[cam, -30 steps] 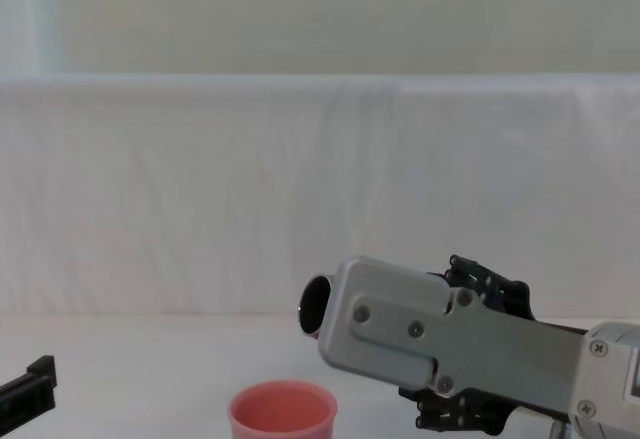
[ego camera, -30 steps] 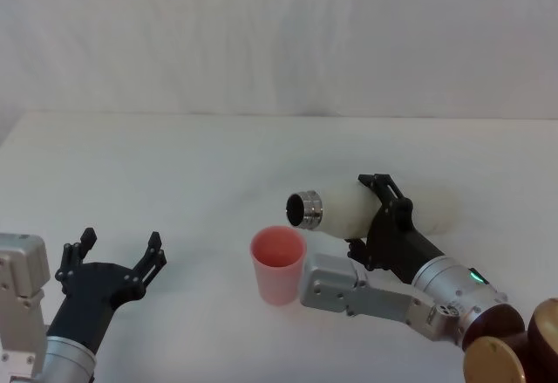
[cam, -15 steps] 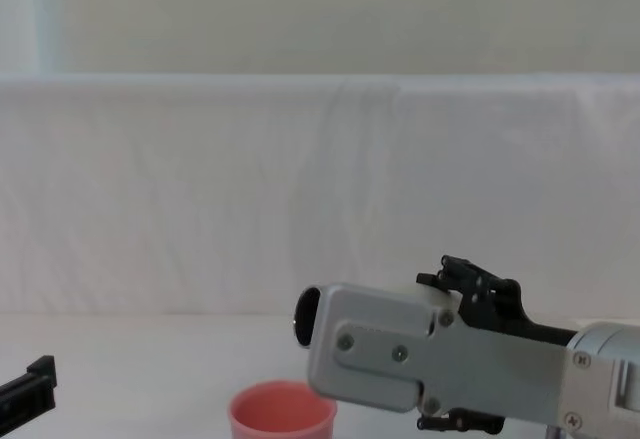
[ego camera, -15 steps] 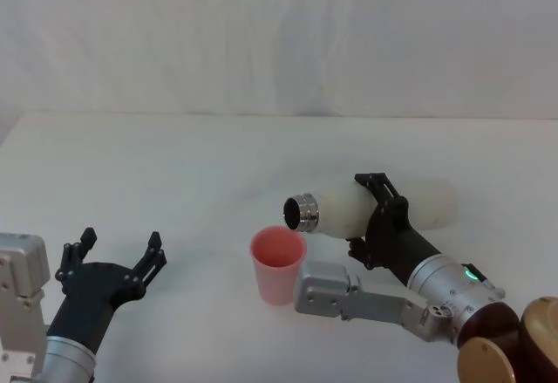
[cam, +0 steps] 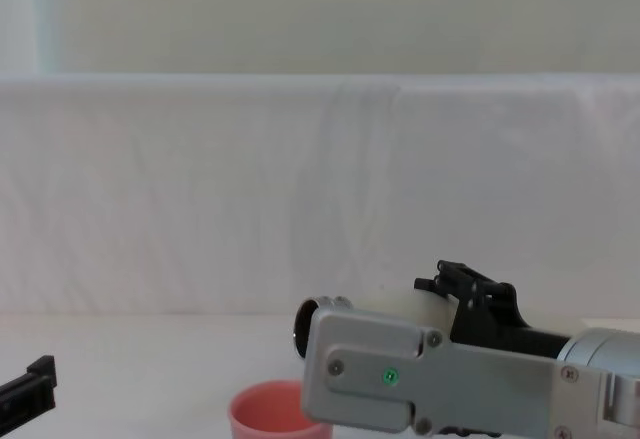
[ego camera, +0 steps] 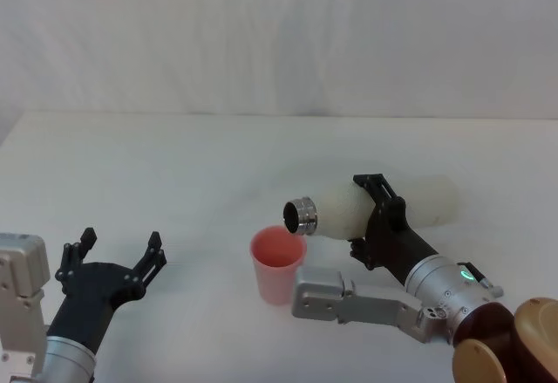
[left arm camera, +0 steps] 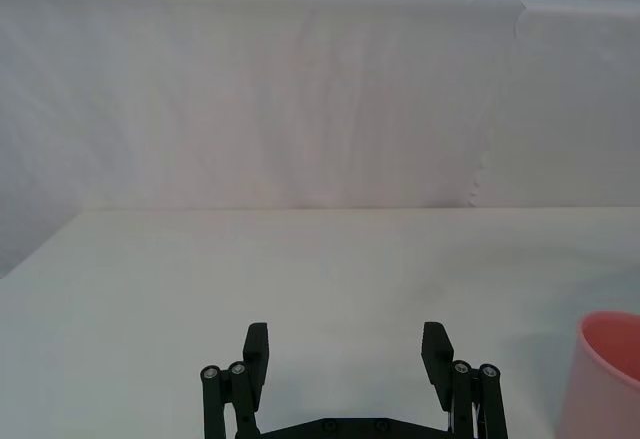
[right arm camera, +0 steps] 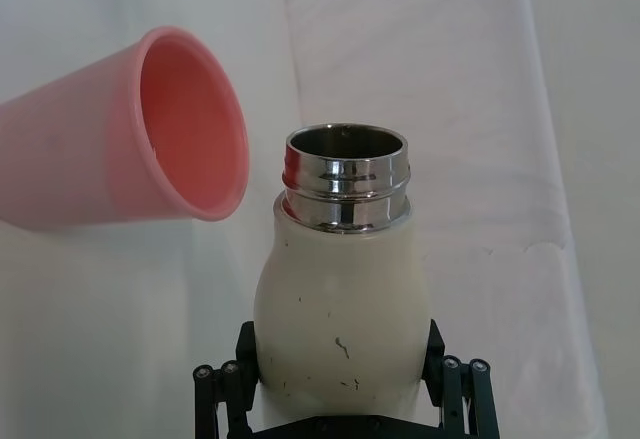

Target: Grasp the thermos with one hand and pour water into the cup lid.

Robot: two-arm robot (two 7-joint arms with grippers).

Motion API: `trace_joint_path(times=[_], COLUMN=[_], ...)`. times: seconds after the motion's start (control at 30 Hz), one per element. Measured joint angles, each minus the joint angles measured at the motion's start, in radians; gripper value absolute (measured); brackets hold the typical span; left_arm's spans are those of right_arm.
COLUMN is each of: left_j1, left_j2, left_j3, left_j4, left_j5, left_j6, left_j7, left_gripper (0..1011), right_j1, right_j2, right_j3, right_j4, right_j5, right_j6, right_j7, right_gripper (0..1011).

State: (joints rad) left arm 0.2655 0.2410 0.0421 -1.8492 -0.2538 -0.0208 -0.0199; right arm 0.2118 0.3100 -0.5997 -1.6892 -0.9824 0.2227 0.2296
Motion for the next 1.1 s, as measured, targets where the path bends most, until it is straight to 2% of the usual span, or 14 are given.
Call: trace_joint_path(times=[1.1], left_j1=[0.000], left_j2=[0.000], left_j3=[0.000], left_j4=[0.000], left_j5=[0.000], left_j6=[0.000], left_j7=[0.000], left_gripper=[1001], right_j1=[0.025], right_j2=[0.007], right_j3=[-0.031], right_j4=[0.021], right_j5=[-0.075], right_j6=[0.012], right_j7=[-0.001], right_gripper=[958])
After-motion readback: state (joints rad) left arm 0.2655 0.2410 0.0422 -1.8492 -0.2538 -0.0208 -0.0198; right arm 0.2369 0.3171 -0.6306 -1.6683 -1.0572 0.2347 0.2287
